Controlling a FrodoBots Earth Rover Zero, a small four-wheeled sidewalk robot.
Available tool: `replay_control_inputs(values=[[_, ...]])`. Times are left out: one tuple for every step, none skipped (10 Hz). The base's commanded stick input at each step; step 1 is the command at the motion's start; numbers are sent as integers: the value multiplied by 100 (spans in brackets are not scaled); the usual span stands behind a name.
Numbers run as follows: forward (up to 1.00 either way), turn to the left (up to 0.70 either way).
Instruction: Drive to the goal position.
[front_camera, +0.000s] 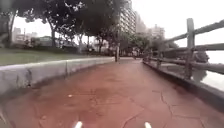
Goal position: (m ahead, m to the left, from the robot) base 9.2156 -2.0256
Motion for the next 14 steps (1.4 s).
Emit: replay_control_inputs(values=[[50,0],[50,0],[50,0],[50,0],[50,0],[50,0],[50,0],[50,0],[50,0],[50,0],[50,0],[50,0],[50,0],[50,0]])
